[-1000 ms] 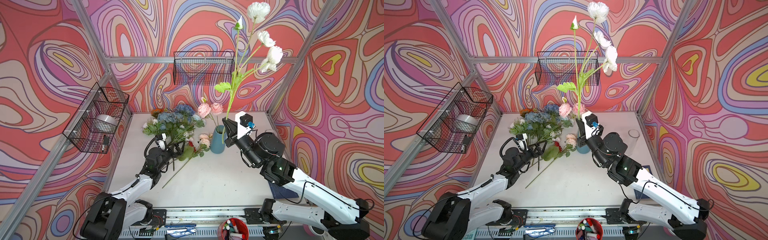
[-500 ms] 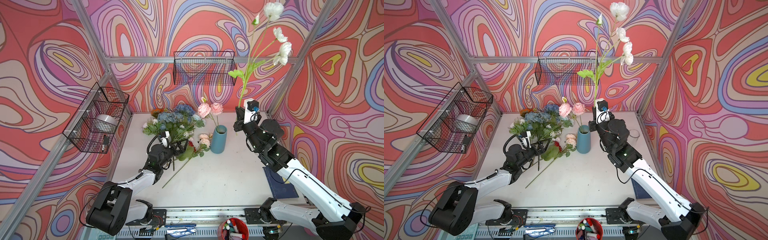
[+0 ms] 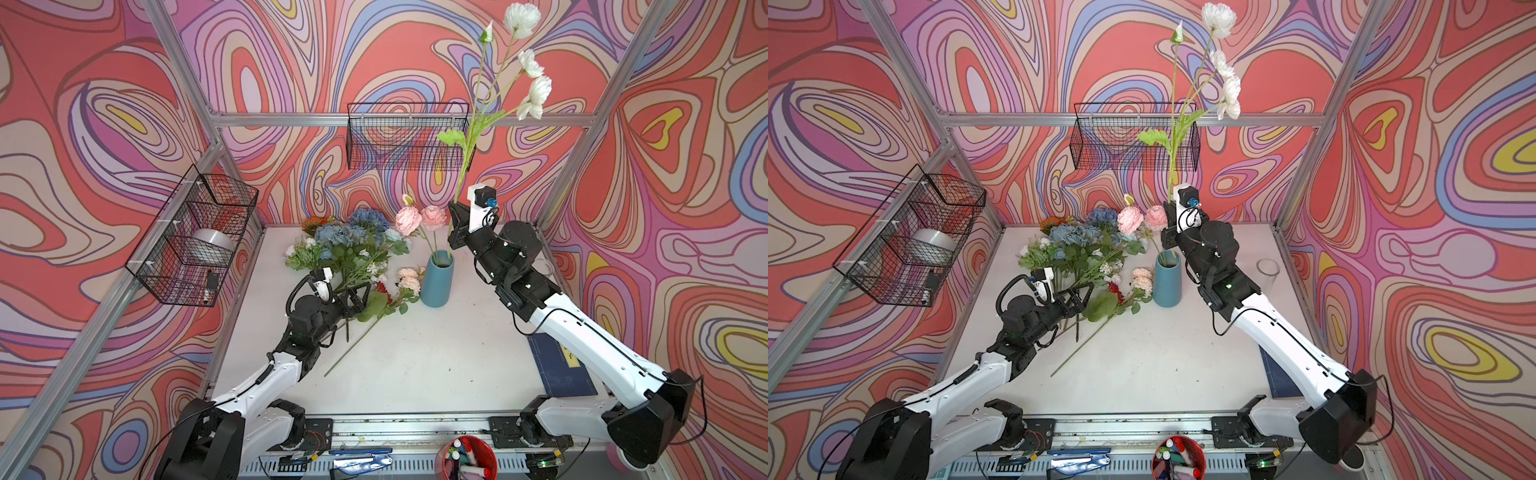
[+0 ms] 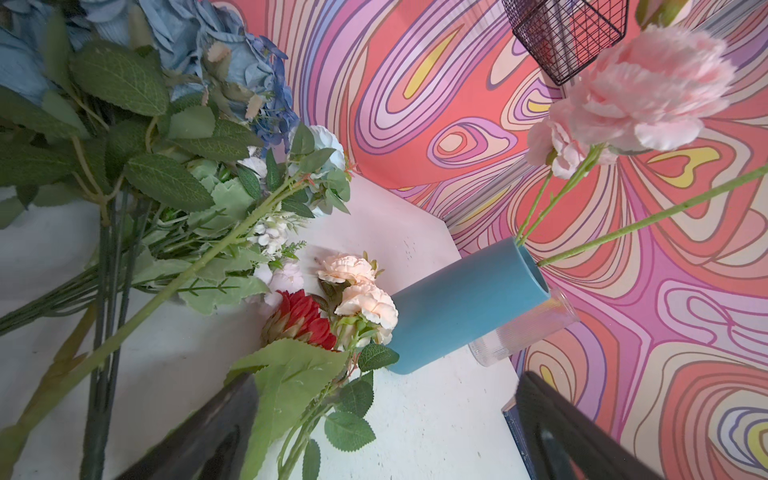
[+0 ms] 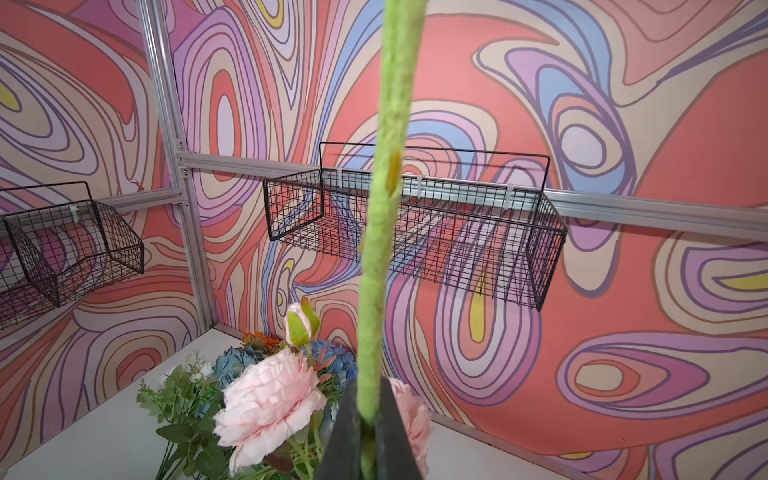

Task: Arrange the flowers into the vase
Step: 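Lower the white flower stem into the teal vase and open the right gripper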

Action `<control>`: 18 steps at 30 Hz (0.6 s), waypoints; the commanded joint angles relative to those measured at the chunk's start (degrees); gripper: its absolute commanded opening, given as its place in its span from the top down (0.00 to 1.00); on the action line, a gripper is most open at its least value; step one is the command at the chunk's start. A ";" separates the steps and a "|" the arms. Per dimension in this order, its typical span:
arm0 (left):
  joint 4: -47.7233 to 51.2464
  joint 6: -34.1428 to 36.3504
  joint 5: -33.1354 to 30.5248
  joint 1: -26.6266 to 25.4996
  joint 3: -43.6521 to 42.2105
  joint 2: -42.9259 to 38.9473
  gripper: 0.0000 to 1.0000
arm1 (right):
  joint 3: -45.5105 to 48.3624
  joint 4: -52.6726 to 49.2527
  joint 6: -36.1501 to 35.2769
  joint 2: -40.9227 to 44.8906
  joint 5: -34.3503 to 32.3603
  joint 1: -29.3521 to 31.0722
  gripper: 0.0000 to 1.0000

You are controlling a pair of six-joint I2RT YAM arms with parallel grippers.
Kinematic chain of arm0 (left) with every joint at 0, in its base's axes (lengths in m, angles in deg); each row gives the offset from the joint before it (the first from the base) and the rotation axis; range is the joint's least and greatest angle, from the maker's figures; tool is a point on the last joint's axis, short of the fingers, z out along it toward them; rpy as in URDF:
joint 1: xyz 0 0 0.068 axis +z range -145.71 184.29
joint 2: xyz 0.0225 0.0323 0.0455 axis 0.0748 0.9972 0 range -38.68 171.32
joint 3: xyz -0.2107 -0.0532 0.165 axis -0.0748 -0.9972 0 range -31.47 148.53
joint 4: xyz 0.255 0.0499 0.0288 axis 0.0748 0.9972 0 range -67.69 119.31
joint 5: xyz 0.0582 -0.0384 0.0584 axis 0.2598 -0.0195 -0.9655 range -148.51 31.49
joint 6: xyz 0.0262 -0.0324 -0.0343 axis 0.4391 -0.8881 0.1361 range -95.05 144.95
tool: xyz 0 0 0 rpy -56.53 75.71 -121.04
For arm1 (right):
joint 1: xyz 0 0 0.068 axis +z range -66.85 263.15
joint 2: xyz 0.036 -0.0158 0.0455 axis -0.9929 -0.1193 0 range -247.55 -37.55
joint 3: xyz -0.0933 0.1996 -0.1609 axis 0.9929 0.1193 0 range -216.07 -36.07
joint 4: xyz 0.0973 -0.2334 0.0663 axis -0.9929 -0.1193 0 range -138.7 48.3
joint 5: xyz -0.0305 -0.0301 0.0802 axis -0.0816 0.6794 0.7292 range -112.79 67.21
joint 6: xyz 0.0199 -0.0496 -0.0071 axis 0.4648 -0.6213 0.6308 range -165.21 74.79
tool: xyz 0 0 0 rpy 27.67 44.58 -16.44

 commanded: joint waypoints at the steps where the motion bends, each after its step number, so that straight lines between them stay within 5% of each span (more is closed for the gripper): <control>1: 3.06 1.84 -1.93 0.23 -1.06 -1.10 0.00 | 1.41 4.90 5.05 -0.80 3.95 -2.11 1.00; 10: 0.30 1.02 -0.85 0.18 -0.92 2.04 0.00 | 12.34 12.19 17.35 -2.32 9.39 -5.69 1.00; 18: 1.15 1.53 -2.86 0.20 -0.84 1.19 0.00 | 18.33 11.49 18.82 -3.81 6.91 -5.70 1.00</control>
